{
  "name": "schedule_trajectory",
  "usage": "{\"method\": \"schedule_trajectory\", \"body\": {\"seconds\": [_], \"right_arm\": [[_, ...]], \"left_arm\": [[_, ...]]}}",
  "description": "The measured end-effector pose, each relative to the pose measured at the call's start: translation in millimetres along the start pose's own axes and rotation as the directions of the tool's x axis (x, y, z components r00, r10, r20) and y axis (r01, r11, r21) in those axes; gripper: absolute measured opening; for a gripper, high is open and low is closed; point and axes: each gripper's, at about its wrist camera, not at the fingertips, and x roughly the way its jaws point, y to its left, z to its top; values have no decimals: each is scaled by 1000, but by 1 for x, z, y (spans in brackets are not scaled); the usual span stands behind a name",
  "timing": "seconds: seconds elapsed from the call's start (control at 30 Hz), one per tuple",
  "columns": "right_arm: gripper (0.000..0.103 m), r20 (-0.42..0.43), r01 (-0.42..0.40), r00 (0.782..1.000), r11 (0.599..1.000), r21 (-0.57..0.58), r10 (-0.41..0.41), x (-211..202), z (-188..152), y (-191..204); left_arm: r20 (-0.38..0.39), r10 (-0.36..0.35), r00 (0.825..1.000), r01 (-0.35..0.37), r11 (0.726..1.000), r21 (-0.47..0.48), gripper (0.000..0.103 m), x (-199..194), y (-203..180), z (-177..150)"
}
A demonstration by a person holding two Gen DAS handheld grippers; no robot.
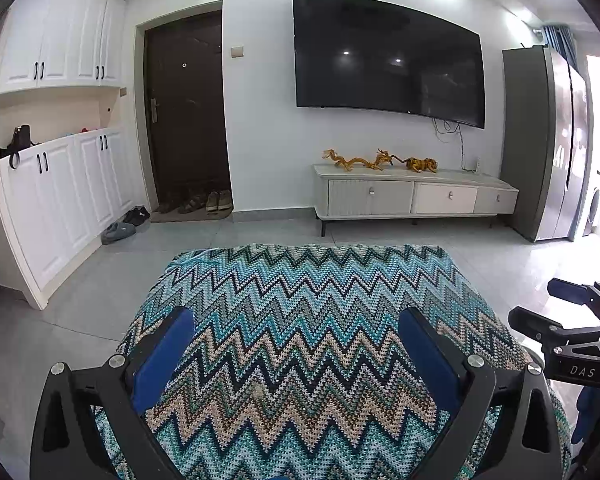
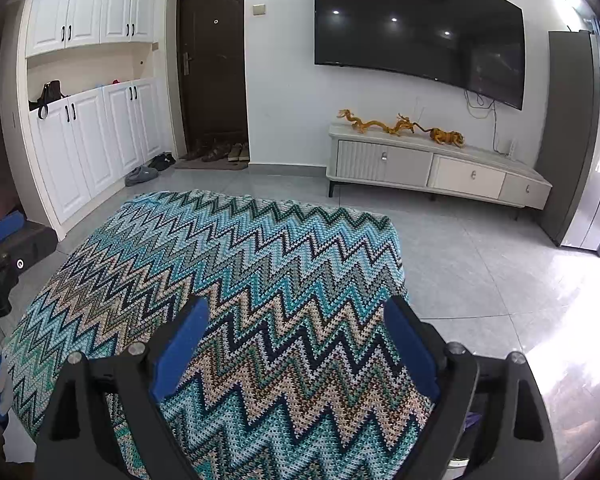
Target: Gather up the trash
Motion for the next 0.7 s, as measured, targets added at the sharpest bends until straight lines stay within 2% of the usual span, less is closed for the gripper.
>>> {"method": "schedule_trajectory", "body": {"seconds": [0.3,0.7], "right_arm": [[90,1,26,1000,1000,-9,-26,6,-2,2],[90,31,65,997,998,9,-65,4,-8,0]], "left_arm": [[-14,3,1000,-3,1000,-5,103,8,0,-4],[7,9,1000,-9,1000,18,103,3,-9,-8]]}}
